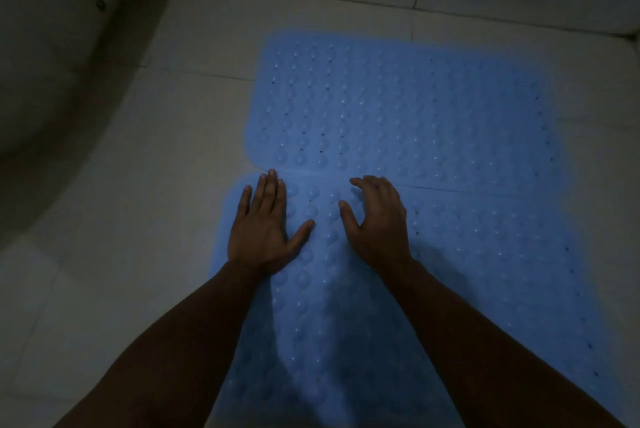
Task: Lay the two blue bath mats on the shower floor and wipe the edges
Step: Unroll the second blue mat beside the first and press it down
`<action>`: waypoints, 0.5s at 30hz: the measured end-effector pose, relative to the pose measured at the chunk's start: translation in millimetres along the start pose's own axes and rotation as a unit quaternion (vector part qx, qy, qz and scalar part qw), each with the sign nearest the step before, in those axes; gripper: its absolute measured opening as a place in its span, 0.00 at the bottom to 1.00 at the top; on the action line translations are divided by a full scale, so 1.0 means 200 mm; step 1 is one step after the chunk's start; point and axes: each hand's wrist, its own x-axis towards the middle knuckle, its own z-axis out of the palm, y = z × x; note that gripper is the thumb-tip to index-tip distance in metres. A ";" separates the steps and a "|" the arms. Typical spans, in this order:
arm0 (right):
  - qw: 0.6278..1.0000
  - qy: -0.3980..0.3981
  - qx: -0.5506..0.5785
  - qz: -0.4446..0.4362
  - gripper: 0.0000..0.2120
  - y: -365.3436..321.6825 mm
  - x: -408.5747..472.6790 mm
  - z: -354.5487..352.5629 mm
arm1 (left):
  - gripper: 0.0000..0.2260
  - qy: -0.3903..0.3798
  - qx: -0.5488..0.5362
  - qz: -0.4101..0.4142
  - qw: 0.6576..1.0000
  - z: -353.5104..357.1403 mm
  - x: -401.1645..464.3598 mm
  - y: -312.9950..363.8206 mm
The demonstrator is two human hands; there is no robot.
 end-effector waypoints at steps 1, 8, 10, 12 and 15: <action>1.000 -0.017 -0.001 0.005 0.21 -0.02 0.01 -0.01 | 0.44 -0.012 -0.010 0.001 1.000 -0.01 0.00 0.00; 0.970 -0.229 -0.074 0.029 0.21 -0.41 0.20 -0.05 | 0.23 -0.096 -0.038 0.023 0.994 -0.36 0.13 -0.09; 0.966 -0.235 -0.106 0.011 0.24 -0.49 0.19 0.04 | 0.18 -0.028 -0.028 0.041 0.998 -0.40 0.13 -0.12; 0.958 -0.252 -0.136 0.007 0.29 -0.51 0.12 0.15 | 0.21 -0.019 -0.028 0.029 0.999 -0.37 0.09 -0.15; 0.960 -0.217 -0.178 -0.013 0.35 -0.46 -0.04 0.28 | 0.24 -0.006 -0.018 0.000 1.000 -0.29 0.03 -0.19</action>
